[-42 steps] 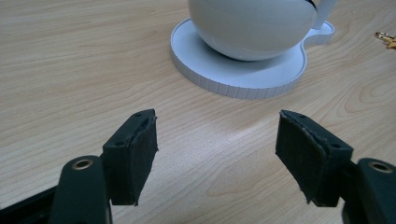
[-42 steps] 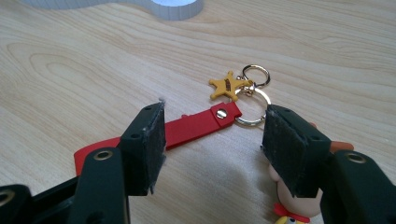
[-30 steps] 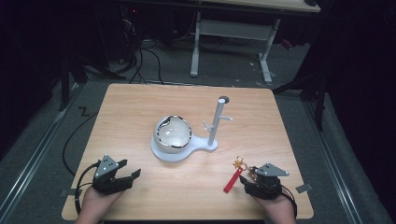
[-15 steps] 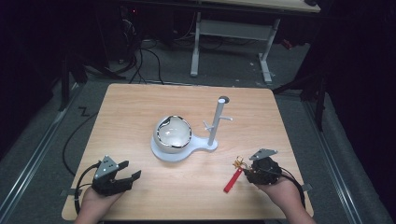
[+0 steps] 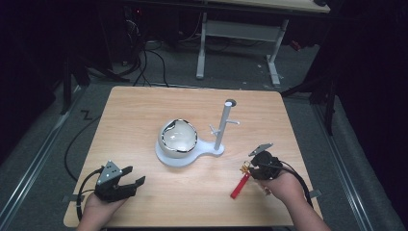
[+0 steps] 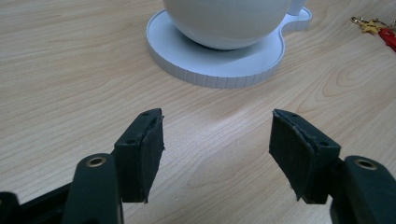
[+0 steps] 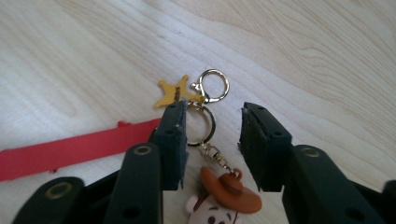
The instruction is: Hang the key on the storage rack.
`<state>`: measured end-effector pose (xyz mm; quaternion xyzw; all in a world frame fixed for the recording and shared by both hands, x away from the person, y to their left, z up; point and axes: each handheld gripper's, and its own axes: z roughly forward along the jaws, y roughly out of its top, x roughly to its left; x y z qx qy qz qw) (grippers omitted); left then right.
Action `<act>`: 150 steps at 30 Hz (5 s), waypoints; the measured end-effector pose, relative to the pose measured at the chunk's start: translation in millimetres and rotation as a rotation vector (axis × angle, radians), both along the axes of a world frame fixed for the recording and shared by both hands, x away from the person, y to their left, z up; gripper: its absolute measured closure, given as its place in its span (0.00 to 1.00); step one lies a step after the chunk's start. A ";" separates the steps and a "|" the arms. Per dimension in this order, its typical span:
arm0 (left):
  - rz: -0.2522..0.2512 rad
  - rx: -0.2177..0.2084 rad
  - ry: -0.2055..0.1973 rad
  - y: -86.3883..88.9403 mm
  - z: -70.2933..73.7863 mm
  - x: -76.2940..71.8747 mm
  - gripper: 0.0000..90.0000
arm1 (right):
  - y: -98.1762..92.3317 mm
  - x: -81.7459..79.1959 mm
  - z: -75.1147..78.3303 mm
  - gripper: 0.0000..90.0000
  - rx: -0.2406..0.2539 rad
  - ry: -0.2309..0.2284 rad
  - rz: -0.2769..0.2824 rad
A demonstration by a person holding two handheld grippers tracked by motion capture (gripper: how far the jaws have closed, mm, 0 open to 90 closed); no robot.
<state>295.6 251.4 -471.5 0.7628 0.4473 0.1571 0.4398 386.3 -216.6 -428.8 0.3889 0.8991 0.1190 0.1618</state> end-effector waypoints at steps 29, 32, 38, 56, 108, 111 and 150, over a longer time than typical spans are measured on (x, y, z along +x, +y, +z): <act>-0.015 0.021 0.018 -3.5 -3.9 0.7 0.40 | -37.4 -36.7 -26.2 0.54 0.061 0.040 -0.178; -0.012 0.020 0.018 -2.7 -3.6 0.5 0.40 | -37.6 -38.1 -25.3 0.61 0.048 0.033 -0.174; -0.014 0.022 0.022 -2.7 -4.5 0.4 0.40 | -46.5 -45.3 -23.2 0.61 0.045 0.051 -0.177; -0.021 0.031 0.027 -6.3 -5.0 0.7 0.40 | -72.4 -72.2 -3.5 0.49 0.082 0.031 -0.187; -0.013 0.024 0.030 1.8 -3.0 -0.8 0.40 | -22.6 3.6 -18.2 0.67 -0.180 0.399 0.141; -0.014 0.024 0.030 1.6 -3.1 -1.0 0.40 | -21.4 3.3 -17.9 0.67 -0.179 0.400 0.146; -0.021 0.027 0.052 0.6 -7.2 -0.1 0.40 | -17.4 -3.1 -6.1 0.78 -0.145 0.380 0.180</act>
